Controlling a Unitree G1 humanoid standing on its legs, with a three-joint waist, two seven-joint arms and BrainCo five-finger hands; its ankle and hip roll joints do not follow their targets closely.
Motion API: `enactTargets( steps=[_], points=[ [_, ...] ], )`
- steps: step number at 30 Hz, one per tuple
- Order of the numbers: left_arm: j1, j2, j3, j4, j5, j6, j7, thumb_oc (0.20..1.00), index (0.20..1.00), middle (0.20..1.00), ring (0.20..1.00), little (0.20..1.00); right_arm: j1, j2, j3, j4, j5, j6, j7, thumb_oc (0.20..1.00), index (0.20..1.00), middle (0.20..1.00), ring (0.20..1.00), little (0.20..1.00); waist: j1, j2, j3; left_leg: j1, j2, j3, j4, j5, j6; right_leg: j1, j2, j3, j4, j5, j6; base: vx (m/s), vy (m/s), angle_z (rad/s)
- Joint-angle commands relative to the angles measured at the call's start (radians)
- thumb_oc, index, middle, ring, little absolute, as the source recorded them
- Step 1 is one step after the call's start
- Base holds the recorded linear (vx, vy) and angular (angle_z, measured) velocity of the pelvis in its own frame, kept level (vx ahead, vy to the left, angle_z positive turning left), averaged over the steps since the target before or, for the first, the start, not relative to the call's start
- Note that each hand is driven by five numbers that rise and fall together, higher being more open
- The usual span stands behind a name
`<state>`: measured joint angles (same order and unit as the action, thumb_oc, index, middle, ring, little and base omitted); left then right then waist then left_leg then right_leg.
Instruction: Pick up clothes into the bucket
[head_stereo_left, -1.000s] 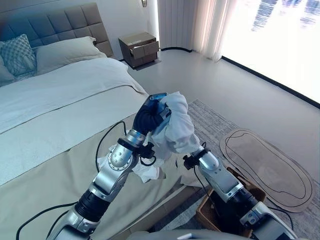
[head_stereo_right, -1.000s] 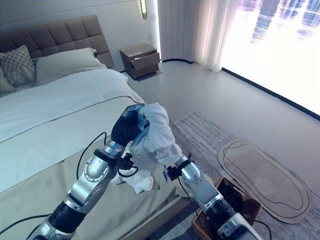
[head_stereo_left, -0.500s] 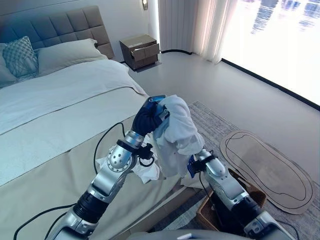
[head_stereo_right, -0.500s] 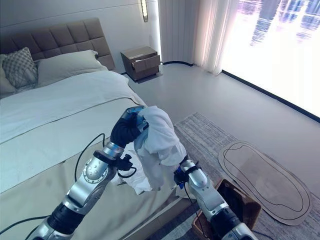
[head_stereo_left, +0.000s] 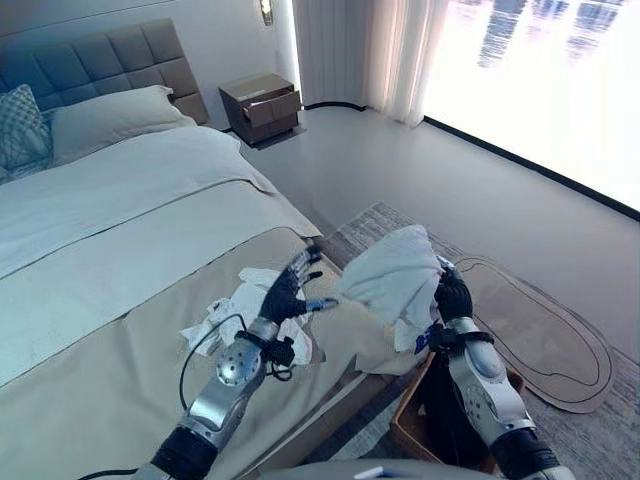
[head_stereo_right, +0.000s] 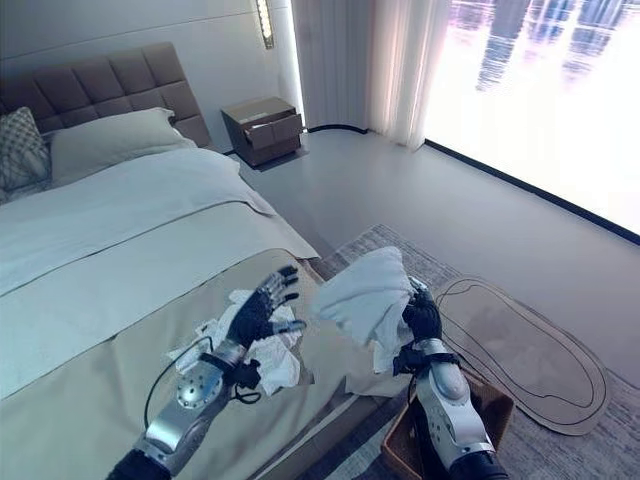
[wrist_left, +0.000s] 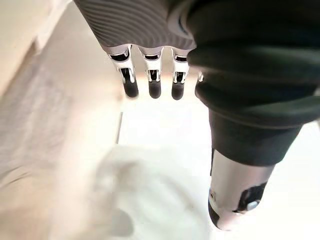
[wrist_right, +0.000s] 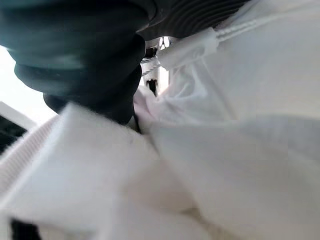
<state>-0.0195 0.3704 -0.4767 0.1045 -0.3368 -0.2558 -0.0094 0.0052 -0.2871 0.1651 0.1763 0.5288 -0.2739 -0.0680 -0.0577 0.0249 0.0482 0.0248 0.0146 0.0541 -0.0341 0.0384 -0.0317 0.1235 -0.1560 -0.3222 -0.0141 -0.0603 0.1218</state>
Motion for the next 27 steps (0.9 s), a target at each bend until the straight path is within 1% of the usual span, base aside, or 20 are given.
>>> enactTargets(
  steps=[1,2,3,6,8,9,11,14,15,16,17,18,19,20,22,23,24,25,27],
  points=[
    [-0.038,0.015,0.039,-0.034,0.020,-0.040,-0.019,1.000,1.000,1.000,1.000,1.000,-0.034,0.024,-0.053,-0.122,0.048,-0.106,-0.012,0.200,0.200,0.200,0.200,0.200,-0.008,-0.046,-0.015,-0.014,0.058,-0.014,0.040,-0.042,-0.029,-0.068,-0.070,0.020,-0.030,0.144,0.053,0.00,0.000,0.00],
    [-0.018,0.027,0.058,-0.052,0.001,-0.040,-0.038,1.000,1.000,1.000,1.000,1.000,-0.024,0.025,-0.072,-0.127,0.058,-0.108,-0.011,0.200,0.200,0.200,0.200,0.200,-0.010,-0.045,-0.015,-0.014,0.059,-0.012,0.039,-0.042,-0.029,-0.072,-0.069,0.023,-0.030,0.145,0.053,-0.01,-0.007,-0.03],
    [-0.017,0.027,0.058,-0.053,0.000,-0.040,-0.038,1.000,1.000,1.000,1.000,1.000,-0.023,0.025,-0.072,-0.127,0.058,-0.107,-0.011,0.200,0.200,0.200,0.200,0.200,-0.010,-0.045,-0.016,-0.014,0.059,-0.011,0.039,-0.042,-0.029,-0.073,-0.069,0.023,-0.029,0.145,0.053,-0.02,-0.007,-0.06],
    [0.017,0.050,0.095,-0.064,0.006,-0.041,-0.056,1.000,1.000,1.000,1.000,1.000,-0.010,0.024,-0.121,-0.120,0.069,-0.118,-0.022,0.200,0.200,0.200,0.200,0.200,-0.013,-0.044,-0.014,-0.014,0.061,-0.008,0.037,-0.041,-0.031,-0.077,-0.067,0.028,-0.028,0.147,0.053,-0.01,-0.002,-0.07],
    [0.046,0.056,0.128,-0.072,-0.018,-0.044,-0.067,1.000,1.000,1.000,1.000,1.000,0.003,0.026,-0.162,-0.120,0.082,-0.124,-0.028,0.200,0.200,0.200,0.200,0.200,-0.018,-0.043,-0.012,-0.015,0.062,-0.006,0.038,-0.041,-0.032,-0.080,-0.065,0.032,-0.026,0.146,0.052,-0.01,0.002,-0.04],
    [0.047,0.057,0.129,-0.074,-0.019,-0.043,-0.069,1.000,1.000,1.000,1.000,1.000,0.004,0.026,-0.162,-0.120,0.083,-0.123,-0.028,0.200,0.200,0.200,0.200,0.200,-0.018,-0.043,-0.013,-0.015,0.062,-0.005,0.038,-0.041,-0.032,-0.080,-0.065,0.032,-0.025,0.146,0.052,0.00,-0.002,-0.04],
    [0.091,0.043,0.166,-0.065,-0.111,-0.047,-0.102,1.000,1.000,1.000,1.000,1.000,0.021,0.029,-0.213,-0.110,0.107,-0.136,-0.034,0.200,0.200,0.200,0.200,0.200,-0.026,-0.042,-0.009,-0.012,0.063,0.002,0.041,-0.044,-0.031,-0.085,-0.065,0.040,-0.023,0.147,0.052,0.00,-0.007,-0.08],
    [0.124,0.038,0.176,-0.047,-0.219,-0.029,-0.185,1.000,1.000,1.000,1.000,1.000,0.031,0.035,-0.267,-0.086,0.148,-0.148,-0.028,0.200,0.200,0.200,0.200,0.200,-0.035,-0.039,-0.008,-0.010,0.063,0.013,0.050,-0.051,-0.029,-0.090,-0.065,0.051,-0.015,0.144,0.053,0.01,-0.008,-0.13],
    [0.124,0.038,0.176,-0.046,-0.221,-0.029,-0.187,1.000,1.000,1.000,1.000,1.000,0.031,0.035,-0.268,-0.086,0.149,-0.148,-0.027,0.200,0.200,0.200,0.200,0.200,-0.034,-0.039,-0.008,-0.010,0.063,0.014,0.050,-0.052,-0.029,-0.090,-0.065,0.052,-0.014,0.144,0.053,0.02,-0.007,-0.17],
    [0.149,0.032,0.193,-0.034,-0.285,-0.025,-0.222,1.000,1.000,1.000,1.000,1.000,0.030,0.029,-0.299,-0.060,0.153,-0.153,-0.031,0.200,0.200,0.200,0.200,0.200,-0.040,-0.036,-0.007,-0.006,0.063,0.020,0.058,-0.060,-0.027,-0.093,-0.066,0.064,-0.008,0.141,0.054,0.02,-0.005,-0.14],
    [0.150,0.032,0.194,-0.034,-0.287,-0.025,-0.223,1.000,1.000,1.000,1.000,1.000,0.030,0.029,-0.299,-0.060,0.154,-0.154,-0.030,0.200,0.200,0.200,0.200,0.200,-0.040,-0.036,-0.007,-0.006,0.063,0.021,0.059,-0.060,-0.027,-0.093,-0.065,0.065,-0.008,0.141,0.054,0.02,-0.009,-0.19],
    [0.178,0.018,0.230,-0.038,-0.330,-0.025,-0.239,1.000,1.000,1.000,1.000,1.000,0.035,0.012,-0.322,-0.032,0.107,-0.150,-0.043,0.200,0.200,0.200,0.200,0.200,-0.042,-0.033,-0.001,-0.005,0.062,0.026,0.073,-0.068,-0.025,-0.099,-0.067,0.078,0.008,0.134,0.053,0.00,-0.003,-0.14],
    [0.179,0.018,0.232,-0.038,-0.331,-0.025,-0.240,1.000,1.000,1.000,1.000,1.000,0.034,0.011,-0.321,-0.031,0.106,-0.150,-0.044,0.200,0.200,0.200,0.200,0.200,-0.042,-0.033,-0.001,-0.005,0.062,0.027,0.075,-0.069,-0.025,-0.100,-0.067,0.079,0.010,0.133,0.053,-0.01,-0.004,-0.21],
    [0.192,0.010,0.264,-0.046,-0.345,-0.035,-0.237,1.000,1.000,1.000,1.000,1.000,0.035,-0.004,-0.335,-0.007,0.065,-0.145,-0.060,0.200,0.200,0.200,0.200,0.200,-0.042,-0.029,0.012,-0.010,0.062,0.030,0.096,-0.077,-0.023,-0.113,-0.072,0.089,0.043,0.120,0.051,-0.04,0.002,-0.17],
    [0.191,0.003,0.295,-0.059,-0.332,-0.055,-0.213,1.000,1.000,1.000,1.000,1.000,0.031,-0.022,-0.343,0.026,-0.001,-0.134,-0.084,0.200,0.200,0.200,0.200,0.200,-0.042,-0.023,0.040,-0.018,0.062,0.032,0.118,-0.085,-0.017,-0.131,-0.082,0.095,0.091,0.104,0.050,-0.08,0.016,-0.22],
    [0.190,0.005,0.304,-0.072,-0.323,-0.063,-0.202,1.000,1.000,1.000,1.000,1.000,0.022,-0.031,-0.346,0.047,-0.023,-0.130,-0.096,0.200,0.200,0.200,0.200,0.200,-0.043,-0.019,0.061,-0.021,0.062,0.035,0.128,-0.089,-0.014,-0.147,-0.088,0.100,0.120,0.096,0.048,-0.15,0.034,-0.19],
    [0.186,0.017,0.311,-0.097,-0.295,-0.083,-0.184,1.000,1.000,1.000,1.000,1.000,0.001,-0.044,-0.341,0.082,-0.058,-0.120,-0.113,0.200,0.200,0.200,0.200,0.200,-0.044,-0.012,0.100,-0.027,0.062,0.038,0.144,-0.091,-0.012,-0.176,-0.100,0.107,0.173,0.085,0.049,-0.12,0.027,-0.12],
    [0.186,0.016,0.312,-0.098,-0.294,-0.082,-0.183,1.000,1.000,1.000,1.000,1.000,-0.001,-0.045,-0.341,0.084,-0.059,-0.120,-0.114,0.200,0.200,0.200,0.200,0.200,-0.044,-0.013,0.102,-0.027,0.062,0.039,0.146,-0.092,-0.012,-0.178,-0.101,0.108,0.178,0.082,0.049,-0.16,0.017,-0.11],
    [0.169,0.028,0.312,-0.114,-0.272,-0.105,-0.157,1.000,1.000,1.000,1.000,1.000,-0.027,-0.060,-0.328,0.104,-0.087,-0.118,-0.132,0.200,0.200,0.200,0.200,0.200,-0.047,-0.009,0.157,-0.061,0.063,0.034,0.176,-0.090,-0.013,-0.221,-0.107,0.112,0.229,0.070,0.046,-0.21,-0.025,-0.04]
  ],
)
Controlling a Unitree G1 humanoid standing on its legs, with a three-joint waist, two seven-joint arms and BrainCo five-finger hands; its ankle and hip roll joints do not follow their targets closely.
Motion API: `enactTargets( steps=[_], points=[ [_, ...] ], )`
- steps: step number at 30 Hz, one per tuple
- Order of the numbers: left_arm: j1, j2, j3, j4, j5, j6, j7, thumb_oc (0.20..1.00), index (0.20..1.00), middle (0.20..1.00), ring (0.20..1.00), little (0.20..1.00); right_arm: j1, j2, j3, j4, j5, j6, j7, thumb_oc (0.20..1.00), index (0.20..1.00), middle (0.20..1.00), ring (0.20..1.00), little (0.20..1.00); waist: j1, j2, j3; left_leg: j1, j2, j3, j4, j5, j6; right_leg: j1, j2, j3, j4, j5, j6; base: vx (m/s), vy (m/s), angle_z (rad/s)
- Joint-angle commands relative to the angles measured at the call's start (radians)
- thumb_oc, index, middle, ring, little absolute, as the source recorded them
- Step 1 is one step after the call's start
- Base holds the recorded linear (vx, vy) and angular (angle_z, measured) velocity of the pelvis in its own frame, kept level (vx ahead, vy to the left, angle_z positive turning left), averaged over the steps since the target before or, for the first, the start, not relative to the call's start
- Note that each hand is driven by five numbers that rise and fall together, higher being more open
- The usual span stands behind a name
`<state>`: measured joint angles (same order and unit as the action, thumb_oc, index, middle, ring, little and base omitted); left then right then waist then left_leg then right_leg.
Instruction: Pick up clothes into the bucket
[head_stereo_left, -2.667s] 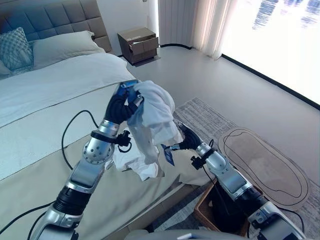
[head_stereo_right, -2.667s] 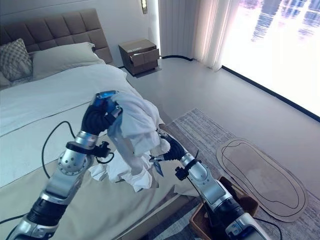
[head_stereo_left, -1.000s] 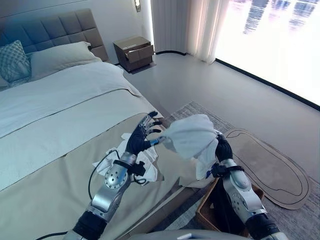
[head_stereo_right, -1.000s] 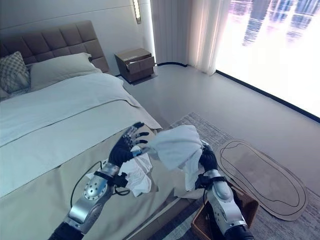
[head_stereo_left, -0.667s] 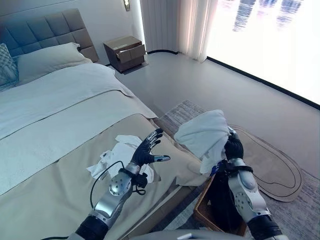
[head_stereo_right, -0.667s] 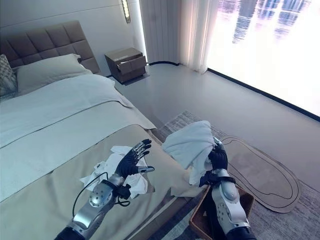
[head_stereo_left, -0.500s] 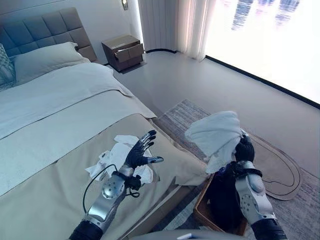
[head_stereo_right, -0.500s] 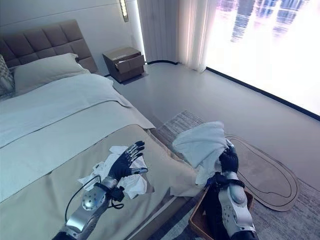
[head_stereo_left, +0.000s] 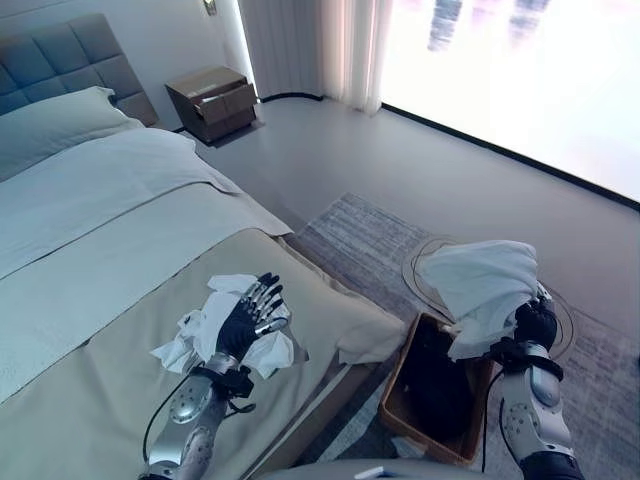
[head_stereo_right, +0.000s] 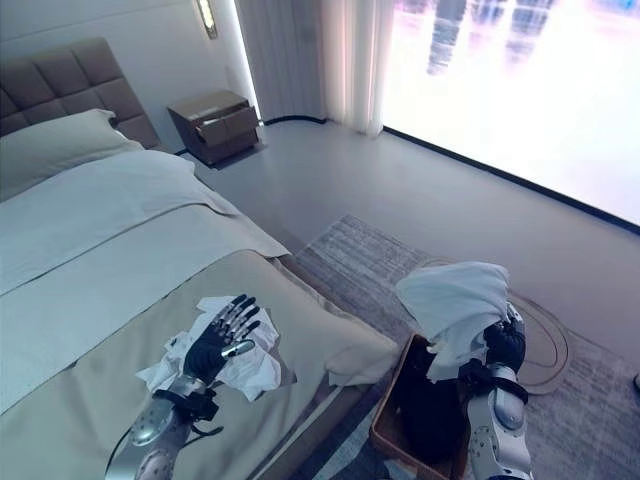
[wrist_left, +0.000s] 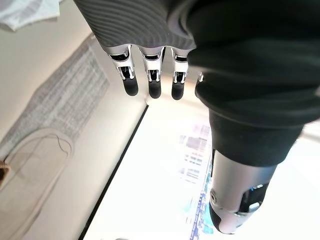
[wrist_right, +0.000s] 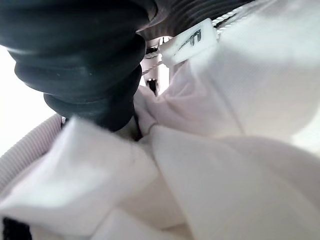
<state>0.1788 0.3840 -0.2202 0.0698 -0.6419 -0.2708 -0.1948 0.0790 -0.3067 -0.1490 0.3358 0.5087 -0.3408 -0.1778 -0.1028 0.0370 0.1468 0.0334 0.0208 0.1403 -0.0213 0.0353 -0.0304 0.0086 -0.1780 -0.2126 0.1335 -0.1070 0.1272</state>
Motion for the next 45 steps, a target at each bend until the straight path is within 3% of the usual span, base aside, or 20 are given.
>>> enactTargets(
  steps=[1,7,9,12,18,21,27,29,30,31,32,45],
  points=[
    [-0.048,0.018,0.047,-0.076,0.032,-0.097,0.037,1.000,1.000,1.000,1.000,1.000,-0.121,-0.048,-0.007,-0.043,-0.074,-0.052,-0.037,0.200,0.200,0.200,0.200,0.200,-0.005,-0.020,0.086,-0.103,0.058,-0.059,0.185,-0.084,-0.017,-0.133,-0.085,0.010,0.099,0.113,0.036,-0.18,-0.042,0.05],
    [-0.103,0.041,0.034,-0.112,0.022,-0.118,0.077,1.000,1.000,1.000,1.000,1.000,-0.255,-0.085,0.044,0.051,-0.062,-0.069,-0.095,0.200,0.200,0.200,0.200,0.200,-0.001,-0.020,0.163,-0.315,0.077,-0.112,0.373,-0.105,-0.031,-0.298,-0.050,0.041,0.167,0.102,0.002,-0.25,-0.102,0.01],
    [-0.111,0.048,0.007,-0.141,0.015,-0.132,0.094,1.000,1.000,1.000,1.000,1.000,-0.337,-0.106,0.068,0.101,-0.041,-0.075,-0.125,0.200,0.200,0.200,0.200,0.200,0.013,-0.008,0.196,-0.384,0.035,-0.172,0.392,-0.114,-0.023,-0.400,-0.050,0.071,0.224,0.107,0.001,-0.17,0.065,-0.21],
    [-0.124,0.066,-0.003,-0.173,-0.040,-0.139,0.085,1.000,1.000,1.000,1.000,1.000,-0.389,-0.120,0.057,0.108,-0.014,-0.090,-0.163,0.200,0.200,0.200,0.200,0.200,0.004,-0.003,0.212,-0.506,0.028,-0.130,0.447,-0.110,-0.026,-0.522,-0.087,0.077,0.288,0.105,0.006,-0.18,0.049,-0.29],
    [-0.117,0.110,-0.019,-0.249,-0.054,-0.163,0.107,1.000,1.000,1.000,1.000,1.000,-0.527,-0.166,0.061,0.212,0.023,-0.097,-0.231,0.200,0.200,0.200,0.200,0.200,0.026,0.022,0.205,-0.706,0.049,-0.097,0.588,-0.158,-0.023,-0.727,-0.093,0.128,0.414,0.074,0.001,-0.10,0.063,0.04],
    [-0.115,0.119,-0.013,-0.265,-0.059,-0.179,0.142,1.000,1.000,1.000,1.000,1.000,-0.639,-0.234,0.094,0.319,0.043,-0.084,-0.247,0.200,0.200,0.200,0.200,0.200,0.035,0.043,0.220,-0.800,0.056,-0.072,0.635,-0.172,-0.019,-0.836,-0.095,0.159,0.463,0.073,-0.001,-0.07,0.074,-0.15],
    [-0.142,0.114,-0.025,-0.286,-0.035,-0.199,0.187,1.000,1.000,1.000,1.000,1.000,-0.767,-0.292,0.139,0.459,0.046,-0.061,-0.276,0.200,0.200,0.200,0.200,0.200,0.040,0.065,0.244,-0.899,0.051,-0.061,0.701,-0.188,-0.015,-0.932,-0.095,0.188,0.525,0.056,-0.006,-0.03,0.032,-0.09],
    [-0.145,0.113,-0.034,-0.298,-0.011,-0.206,0.213,1.000,1.000,1.000,1.000,1.000,-0.815,-0.320,0.162,0.519,0.029,-0.046,-0.287,0.200,0.200,0.200,0.200,0.200,0.046,0.077,0.250,-0.920,0.045,-0.063,0.748,-0.238,-0.018,-0.968,-0.093,0.207,0.585,0.005,-0.006,0.06,0.030,0.01],
    [-0.147,0.111,-0.034,-0.298,-0.010,-0.207,0.214,1.000,1.000,1.000,1.000,1.000,-0.820,-0.322,0.164,0.522,0.031,-0.047,-0.286,0.200,0.200,0.200,0.200,0.200,0.044,0.077,0.252,-0.937,0.044,-0.056,0.745,-0.209,-0.010,-0.982,-0.096,0.206,0.575,0.035,-0.013,0.10,-0.002,-0.03],
    [-0.143,0.111,-0.049,-0.298,-0.011,-0.209,0.220,1.000,1.000,1.000,1.000,1.000,-0.857,-0.339,0.177,0.571,0.032,-0.037,-0.289,0.200,0.200,0.200,0.200,0.200,0.049,0.082,0.254,-0.948,0.042,-0.062,0.774,-0.250,-0.016,-0.998,-0.094,0.220,0.612,-0.005,-0.008,0.01,-0.010,-0.07],
    [-0.142,0.113,-0.055,-0.298,-0.007,-0.210,0.225,1.000,1.000,1.000,1.000,1.000,-0.870,-0.344,0.185,0.592,0.035,-0.031,-0.286,0.200,0.200,0.200,0.200,0.200,0.051,0.084,0.256,-0.957,0.042,-0.062,0.786,-0.257,-0.015,-1.008,-0.094,0.222,0.625,-0.013,-0.009,0.10,-0.018,-0.07],
    [-0.178,0.117,-0.090,-0.296,0.015,-0.210,0.279,1.000,1.000,1.000,1.000,1.000,-0.999,-0.380,0.264,0.889,0.048,0.064,-0.258,0.200,0.200,0.200,0.200,0.200,0.067,0.104,0.282,-1.035,0.020,-0.064,0.855,-0.277,-0.009,-1.097,-0.092,0.244,0.721,-0.052,-0.027,0.00,-0.008,0.02]
  ],
)
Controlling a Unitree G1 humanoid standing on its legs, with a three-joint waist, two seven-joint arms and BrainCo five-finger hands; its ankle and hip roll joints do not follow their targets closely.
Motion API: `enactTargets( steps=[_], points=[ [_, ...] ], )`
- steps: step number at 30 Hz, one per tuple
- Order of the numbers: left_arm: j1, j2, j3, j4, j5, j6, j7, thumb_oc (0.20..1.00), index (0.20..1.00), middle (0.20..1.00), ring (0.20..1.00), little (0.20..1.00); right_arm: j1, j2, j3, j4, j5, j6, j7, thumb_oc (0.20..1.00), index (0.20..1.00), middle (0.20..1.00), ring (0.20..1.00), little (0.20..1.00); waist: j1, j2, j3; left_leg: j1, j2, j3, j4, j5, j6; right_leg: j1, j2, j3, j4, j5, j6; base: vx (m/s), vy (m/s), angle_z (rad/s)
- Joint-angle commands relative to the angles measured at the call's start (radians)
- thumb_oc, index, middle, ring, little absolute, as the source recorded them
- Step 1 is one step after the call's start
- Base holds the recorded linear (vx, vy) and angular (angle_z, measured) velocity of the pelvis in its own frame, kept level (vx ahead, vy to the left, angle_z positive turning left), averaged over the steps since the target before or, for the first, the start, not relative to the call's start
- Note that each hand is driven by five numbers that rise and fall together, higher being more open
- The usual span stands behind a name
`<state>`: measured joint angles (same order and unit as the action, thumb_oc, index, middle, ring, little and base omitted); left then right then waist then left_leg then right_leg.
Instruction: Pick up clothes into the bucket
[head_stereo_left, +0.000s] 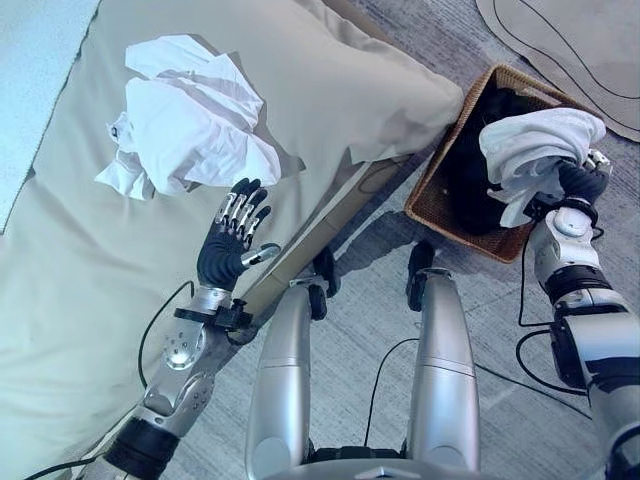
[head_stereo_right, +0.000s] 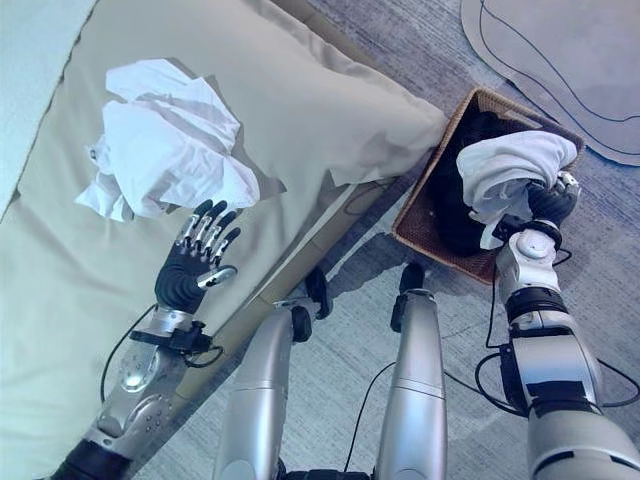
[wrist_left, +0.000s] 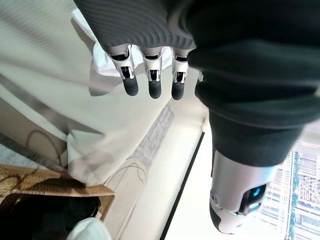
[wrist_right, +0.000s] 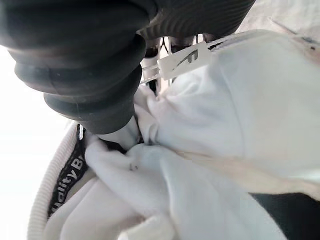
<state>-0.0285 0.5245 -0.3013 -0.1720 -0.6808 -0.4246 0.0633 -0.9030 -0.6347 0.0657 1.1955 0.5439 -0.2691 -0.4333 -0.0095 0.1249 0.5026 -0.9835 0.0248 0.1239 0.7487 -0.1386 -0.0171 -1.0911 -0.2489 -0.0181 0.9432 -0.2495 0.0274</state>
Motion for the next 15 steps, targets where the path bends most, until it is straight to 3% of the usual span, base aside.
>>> enactTargets(
  steps=[1,2,3,4,15],
  points=[
    [0.025,-0.023,-0.006,-0.054,0.056,-0.056,0.024,1.000,1.000,1.000,1.000,1.000,-0.024,-0.053,0.055,0.043,0.005,0.001,0.002,0.200,0.200,0.200,0.200,0.200,-0.026,0.015,-0.072,-0.020,0.015,-0.047,0.085,-0.103,-0.022,0.000,-0.019,0.050,-0.087,0.090,0.072,0.00,-0.009,0.05],
    [0.024,-0.024,-0.006,-0.053,0.057,-0.056,0.024,1.000,1.000,1.000,1.000,1.000,-0.026,-0.053,0.056,0.045,0.005,0.001,0.002,0.200,0.200,0.200,0.200,0.200,-0.027,0.015,-0.071,-0.021,0.015,-0.047,0.085,-0.103,-0.022,-0.001,-0.019,0.051,-0.087,0.090,0.072,0.00,0.000,0.00],
    [0.023,-0.023,-0.005,-0.052,0.057,-0.052,0.024,1.000,1.000,1.000,1.000,1.000,-0.034,-0.056,0.076,0.052,-0.013,0.016,0.014,0.664,0.664,0.664,0.664,0.664,-0.026,0.015,-0.069,-0.023,0.014,-0.046,0.087,-0.102,-0.021,-0.004,-0.019,0.051,-0.087,0.090,0.070,0.00,0.000,0.00],
    [0.023,-0.024,-0.004,-0.053,0.057,-0.052,0.024,1.000,1.000,1.000,1.000,1.000,-0.035,-0.057,0.077,0.052,-0.014,0.016,0.015,1.000,1.000,1.000,1.000,1.000,-0.027,0.015,-0.069,-0.023,0.014,-0.046,0.086,-0.102,-0.021,-0.004,-0.019,0.052,-0.087,0.090,0.070,0.00,0.000,0.00],
    [-0.006,-0.036,0.003,-0.021,0.050,-0.060,0.028,1.000,1.000,1.000,1.000,1.000,-0.059,-0.040,0.114,0.068,-0.087,0.026,0.004,1.000,1.000,1.000,1.000,1.000,-0.032,-0.005,-0.087,0.031,0.015,-0.044,0.004,-0.074,-0.021,0.043,-0.014,0.033,-0.167,0.121,0.076,0.00,0.000,0.00]
  ],
)
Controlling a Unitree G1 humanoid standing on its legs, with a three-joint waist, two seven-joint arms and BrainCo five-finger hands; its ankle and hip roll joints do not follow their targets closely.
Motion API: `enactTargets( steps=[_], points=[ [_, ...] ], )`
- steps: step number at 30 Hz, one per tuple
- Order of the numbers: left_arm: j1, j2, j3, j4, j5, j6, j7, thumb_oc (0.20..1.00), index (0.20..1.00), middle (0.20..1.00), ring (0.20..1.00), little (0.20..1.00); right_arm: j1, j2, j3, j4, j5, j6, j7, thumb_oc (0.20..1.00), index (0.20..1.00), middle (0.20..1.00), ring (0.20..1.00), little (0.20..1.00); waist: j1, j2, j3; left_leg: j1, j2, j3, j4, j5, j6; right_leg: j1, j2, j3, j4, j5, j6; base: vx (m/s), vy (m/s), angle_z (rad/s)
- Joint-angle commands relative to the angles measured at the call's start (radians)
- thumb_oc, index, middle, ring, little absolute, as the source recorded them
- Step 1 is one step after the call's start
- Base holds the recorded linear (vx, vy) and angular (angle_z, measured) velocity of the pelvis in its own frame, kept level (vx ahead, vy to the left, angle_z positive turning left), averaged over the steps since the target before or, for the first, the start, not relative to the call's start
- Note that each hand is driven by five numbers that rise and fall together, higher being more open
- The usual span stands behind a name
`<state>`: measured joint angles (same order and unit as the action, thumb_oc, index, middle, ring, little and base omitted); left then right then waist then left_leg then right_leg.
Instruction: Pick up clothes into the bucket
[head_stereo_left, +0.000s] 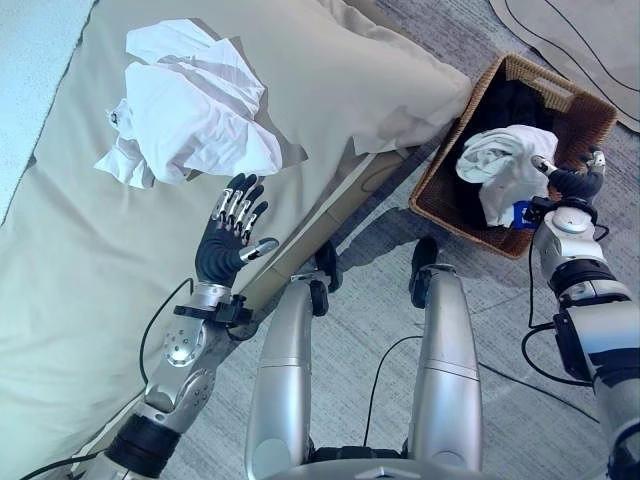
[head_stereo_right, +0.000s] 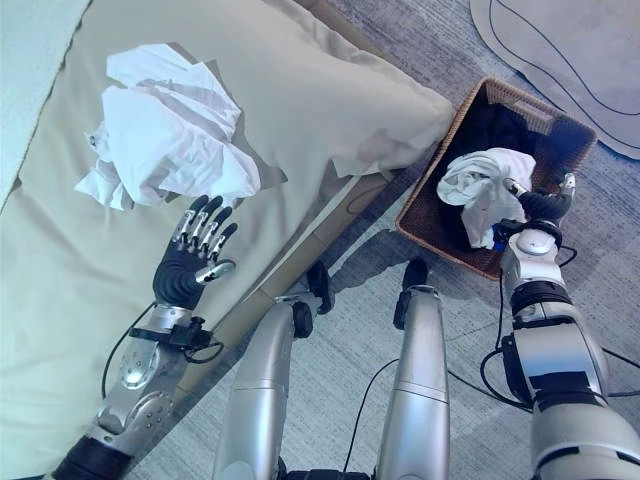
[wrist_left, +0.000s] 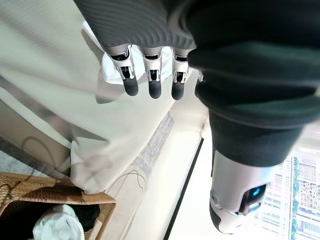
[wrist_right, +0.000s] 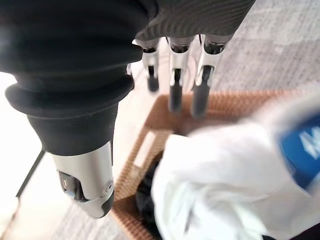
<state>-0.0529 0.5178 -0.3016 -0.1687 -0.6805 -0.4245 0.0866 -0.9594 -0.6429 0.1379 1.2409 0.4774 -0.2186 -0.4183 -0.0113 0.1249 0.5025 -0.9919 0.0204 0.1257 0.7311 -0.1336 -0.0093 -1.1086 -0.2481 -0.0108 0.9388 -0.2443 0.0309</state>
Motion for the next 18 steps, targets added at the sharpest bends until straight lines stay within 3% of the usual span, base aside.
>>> enactTargets(
  steps=[1,2,3,4,5,8,14,18],
  points=[
    [0.013,-0.034,0.005,-0.014,0.047,-0.061,0.004,1.000,1.000,1.000,1.000,1.000,-0.004,-0.029,0.043,0.011,-0.019,-0.029,-0.014,1.000,1.000,1.000,1.000,1.000,-0.031,-0.015,-0.096,0.068,0.023,-0.047,-0.021,-0.067,-0.031,0.088,-0.013,0.016,-0.202,0.130,0.079,-0.08,-0.010,-0.03],
    [0.008,-0.036,0.008,-0.005,0.047,-0.061,0.003,1.000,1.000,1.000,1.000,1.000,-0.001,-0.027,0.038,0.005,-0.013,-0.033,-0.015,1.000,1.000,1.000,1.000,1.000,-0.035,-0.020,-0.096,0.075,0.023,-0.039,-0.052,-0.026,-0.023,0.099,-0.014,0.007,-0.242,0.173,0.074,-0.08,-0.011,-0.04],
    [0.001,-0.038,0.006,0.007,0.050,-0.062,0.003,1.000,1.000,1.000,1.000,1.000,0.005,-0.023,0.037,-0.005,-0.008,-0.038,-0.013,1.000,1.000,1.000,1.000,1.000,-0.035,-0.025,-0.099,0.099,0.025,-0.042,-0.082,-0.016,-0.024,0.124,-0.011,-0.001,-0.268,0.181,0.079,0.00,-0.002,-0.04],
    [0.001,-0.038,0.006,0.008,0.050,-0.062,0.003,1.000,1.000,1.000,1.000,1.000,0.006,-0.023,0.037,-0.004,-0.008,-0.037,-0.013,1.000,1.000,1.000,1.000,1.000,-0.033,-0.023,-0.101,0.115,0.026,-0.051,-0.079,-0.045,-0.032,0.136,-0.008,0.001,-0.257,0.152,0.086,0.00,0.000,0.00],
    [-0.013,-0.047,0.008,0.036,0.066,-0.065,0.007,1.000,1.000,1.000,1.000,1.000,0.040,-0.006,0.027,-0.041,0.005,-0.052,-0.010,1.000,1.000,1.000,1.000,1.000,-0.036,-0.035,-0.106,0.151,0.025,-0.054,-0.138,0.004,-0.024,0.183,-0.010,-0.018,-0.323,0.197,0.085,0.03,-0.044,0.00],
    [-0.020,-0.059,0.013,0.075,0.079,-0.064,0.013,1.000,1.000,1.000,1.000,1.000,0.103,0.011,0.013,-0.115,0.004,-0.071,-0.008,1.000,1.000,1.000,1.000,1.000,-0.037,-0.047,-0.108,0.210,0.021,-0.066,-0.197,0.027,-0.029,0.249,-0.012,-0.041,-0.376,0.213,0.092,0.01,-0.051,0.04],
    [-0.015,-0.085,0.090,0.249,0.166,-0.057,0.056,1.000,1.000,1.000,1.000,1.000,0.500,0.122,-0.067,-0.512,-0.111,-0.111,0.018,1.000,1.000,1.000,1.000,1.000,-0.030,-0.086,-0.121,0.442,0.003,-0.136,-0.393,0.100,-0.041,0.550,-0.047,-0.154,-0.569,0.264,0.118,0.13,-0.096,0.25],
    [-0.013,-0.095,0.133,0.325,0.214,-0.054,0.083,1.000,1.000,1.000,1.000,1.000,0.640,0.166,-0.093,-0.620,-0.157,-0.119,0.051,1.000,1.000,1.000,1.000,1.000,-0.019,-0.099,-0.129,0.518,-0.002,-0.161,-0.456,0.119,-0.045,0.660,-0.064,-0.201,-0.635,0.277,0.127,0.11,-0.024,0.40]
  ],
)
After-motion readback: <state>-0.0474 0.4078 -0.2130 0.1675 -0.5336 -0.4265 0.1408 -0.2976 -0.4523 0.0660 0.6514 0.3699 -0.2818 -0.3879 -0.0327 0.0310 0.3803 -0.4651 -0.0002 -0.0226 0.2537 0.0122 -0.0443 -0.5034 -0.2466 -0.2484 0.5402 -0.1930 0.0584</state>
